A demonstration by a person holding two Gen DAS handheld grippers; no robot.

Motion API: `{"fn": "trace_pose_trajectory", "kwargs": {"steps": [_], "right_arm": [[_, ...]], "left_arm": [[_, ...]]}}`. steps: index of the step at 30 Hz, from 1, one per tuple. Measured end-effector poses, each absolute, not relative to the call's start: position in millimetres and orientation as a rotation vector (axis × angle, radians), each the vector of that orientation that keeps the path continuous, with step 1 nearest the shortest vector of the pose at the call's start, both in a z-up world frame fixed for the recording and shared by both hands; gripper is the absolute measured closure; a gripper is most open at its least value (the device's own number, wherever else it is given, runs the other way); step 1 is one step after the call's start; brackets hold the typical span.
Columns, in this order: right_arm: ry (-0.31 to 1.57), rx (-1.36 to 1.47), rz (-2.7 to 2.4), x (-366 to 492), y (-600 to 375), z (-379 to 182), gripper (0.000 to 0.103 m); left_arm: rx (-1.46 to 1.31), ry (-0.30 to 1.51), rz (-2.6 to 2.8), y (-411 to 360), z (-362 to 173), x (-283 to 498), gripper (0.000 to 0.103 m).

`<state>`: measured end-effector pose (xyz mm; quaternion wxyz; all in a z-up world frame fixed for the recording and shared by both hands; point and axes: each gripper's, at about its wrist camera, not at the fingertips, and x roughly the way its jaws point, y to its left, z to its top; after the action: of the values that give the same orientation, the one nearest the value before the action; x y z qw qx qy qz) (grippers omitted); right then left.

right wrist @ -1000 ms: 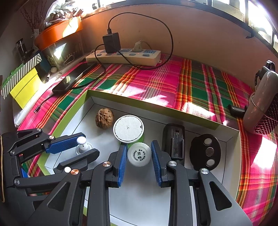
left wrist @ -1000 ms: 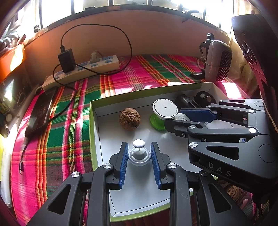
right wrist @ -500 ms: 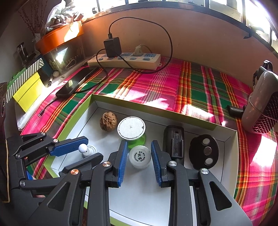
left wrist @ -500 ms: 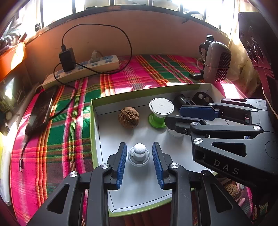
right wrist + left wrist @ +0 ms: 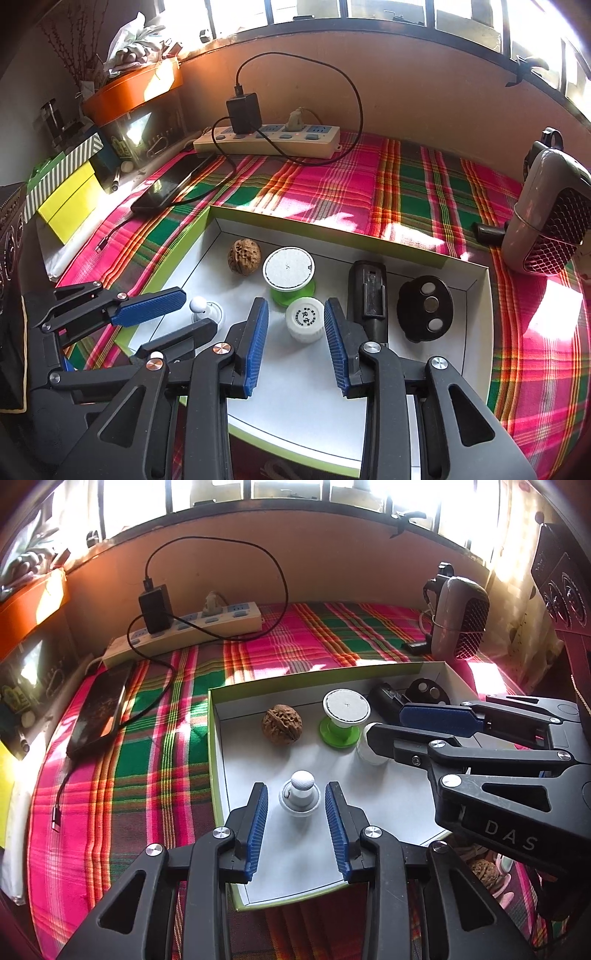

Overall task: Organize objects
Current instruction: 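Move both grippers back out of the box toward the walnut and pink clips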

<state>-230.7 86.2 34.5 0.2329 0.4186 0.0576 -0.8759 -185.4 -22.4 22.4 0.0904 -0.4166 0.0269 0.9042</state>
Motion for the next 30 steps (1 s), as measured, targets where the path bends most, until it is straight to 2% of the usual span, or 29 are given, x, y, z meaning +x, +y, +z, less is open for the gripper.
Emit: {"fn": "trace_pose_trajectory", "kwargs": {"steps": [30], "right_arm": [[0.089,1.071,-2.48,-147.4,133.9,52.1,0.069]], "left_arm": [[-1.135,0.035,2.712,-17.2,47.7,-120.3,0.072]]}}
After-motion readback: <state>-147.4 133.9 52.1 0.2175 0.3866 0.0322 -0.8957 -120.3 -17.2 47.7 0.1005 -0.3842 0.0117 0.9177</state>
